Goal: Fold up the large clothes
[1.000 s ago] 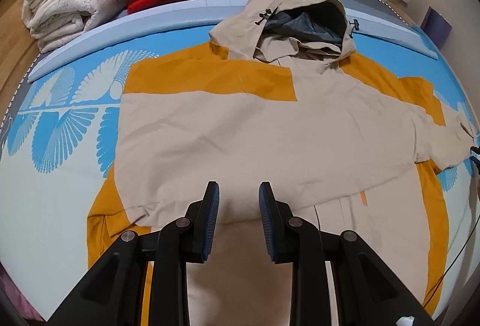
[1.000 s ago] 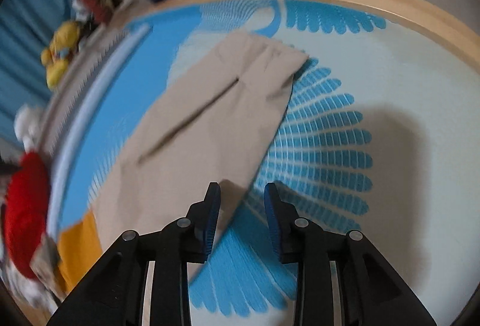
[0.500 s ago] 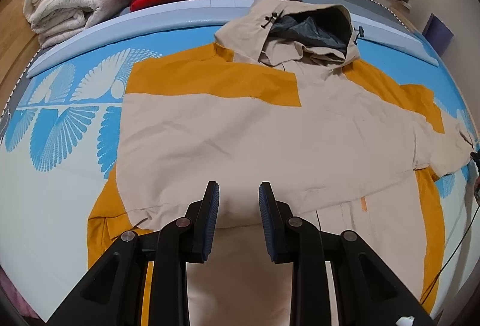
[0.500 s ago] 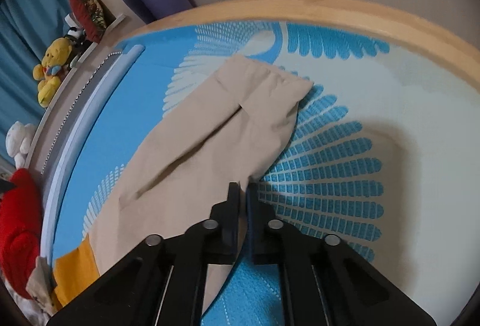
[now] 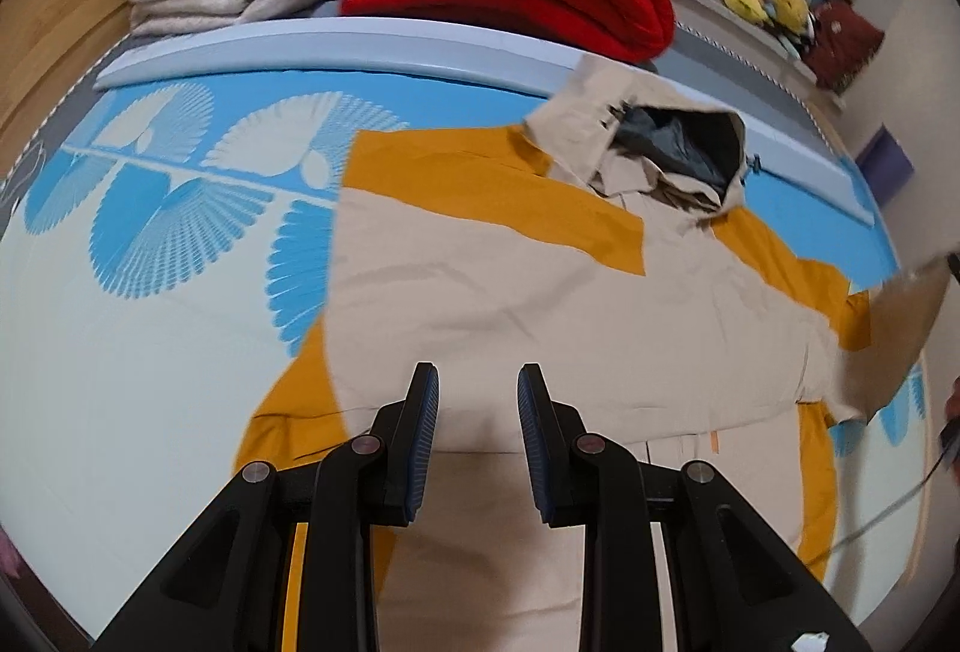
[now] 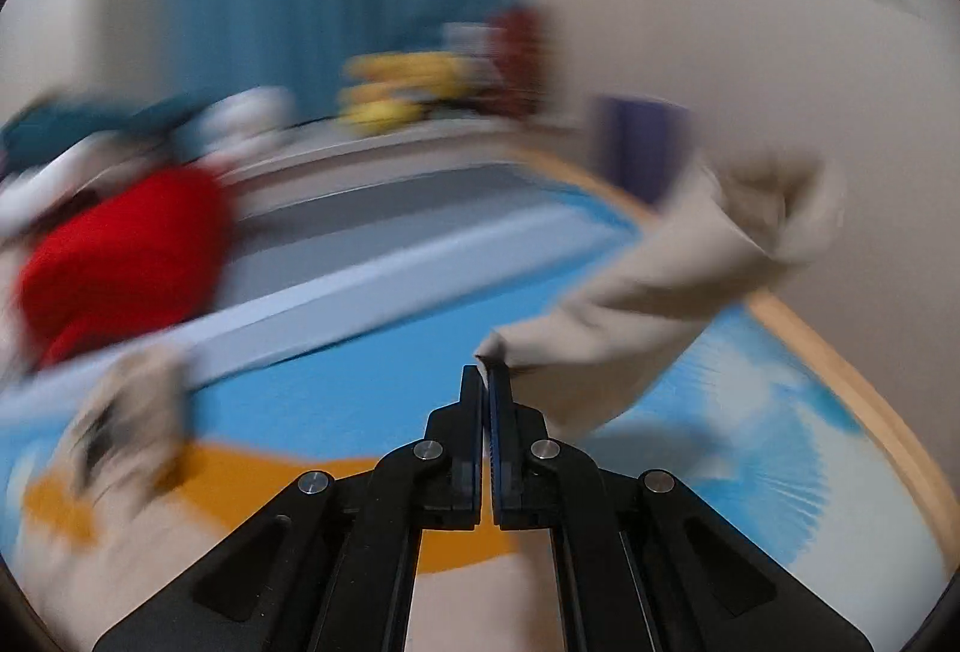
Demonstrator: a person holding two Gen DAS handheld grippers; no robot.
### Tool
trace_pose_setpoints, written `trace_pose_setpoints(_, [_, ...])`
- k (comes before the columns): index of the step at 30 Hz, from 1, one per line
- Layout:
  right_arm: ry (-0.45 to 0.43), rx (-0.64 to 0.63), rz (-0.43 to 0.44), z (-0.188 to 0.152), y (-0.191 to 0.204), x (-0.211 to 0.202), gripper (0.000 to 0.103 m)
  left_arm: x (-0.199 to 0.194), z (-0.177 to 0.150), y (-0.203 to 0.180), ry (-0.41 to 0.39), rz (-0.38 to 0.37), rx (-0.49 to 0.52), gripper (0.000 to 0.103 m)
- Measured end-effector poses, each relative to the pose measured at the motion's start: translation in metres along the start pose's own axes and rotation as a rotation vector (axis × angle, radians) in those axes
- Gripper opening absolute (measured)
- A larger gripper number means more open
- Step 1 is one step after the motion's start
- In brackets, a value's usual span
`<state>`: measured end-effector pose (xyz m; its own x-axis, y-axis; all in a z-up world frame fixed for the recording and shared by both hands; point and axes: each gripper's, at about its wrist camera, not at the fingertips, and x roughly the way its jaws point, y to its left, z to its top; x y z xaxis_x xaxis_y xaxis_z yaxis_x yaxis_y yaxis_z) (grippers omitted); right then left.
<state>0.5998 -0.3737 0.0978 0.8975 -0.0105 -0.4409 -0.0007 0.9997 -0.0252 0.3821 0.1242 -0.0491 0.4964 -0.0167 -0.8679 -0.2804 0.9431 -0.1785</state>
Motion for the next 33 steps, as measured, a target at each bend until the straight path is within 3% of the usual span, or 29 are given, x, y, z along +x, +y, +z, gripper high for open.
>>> trace_pose_setpoints(5, [0.050, -0.127, 0.398, -0.050, 0.198, -0.039, 0.002, -0.015, 0.001, 0.032, -0.003, -0.005, -0.044, 0.024])
trace_pose_setpoints(8, [0.234, -0.110, 0.575, -0.102, 0.283, -0.028, 0.006, -0.012, 0.001, 0.045, 0.025, -0.014, -0.073, 0.026])
trace_pose_setpoints(10, [0.387, -0.130, 0.628, -0.138, 0.320, -0.016, 0.007, -0.006, 0.001, 0.056, 0.057, -0.048, -0.124, 0.027])
trace_pose_setpoints(11, [0.456, -0.131, 0.614, -0.157, 0.333, -0.013, 0.007, -0.004, 0.001, 0.059, 0.069, -0.065, -0.143, 0.027])
trace_pose_setpoints(14, [0.504, -0.122, 0.561, -0.170, 0.327, -0.026, 0.007, 0.003, 0.000, 0.065, 0.102, -0.112, -0.192, 0.027])
trace_pose_setpoints(18, [0.435, -0.084, 0.467, -0.151, 0.286, -0.071, 0.010, 0.015, -0.001, 0.066, 0.108, -0.118, -0.193, 0.027])
trace_pose_setpoints(23, [0.358, 0.022, 0.349, -0.135, 0.222, -0.102, 0.037, 0.057, -0.014, 0.081, 0.161, -0.176, -0.265, 0.027])
trace_pose_setpoints(26, [0.390, 0.093, 0.266, -0.139, 0.193, -0.073, 0.037, 0.080, -0.020, 0.086, 0.212, -0.187, -0.320, 0.026])
trace_pose_setpoints(33, [0.537, 0.305, 0.209, -0.155, 0.138, -0.004, 0.037, 0.112, -0.026, 0.077, 0.264, -0.218, -0.345, 0.027])
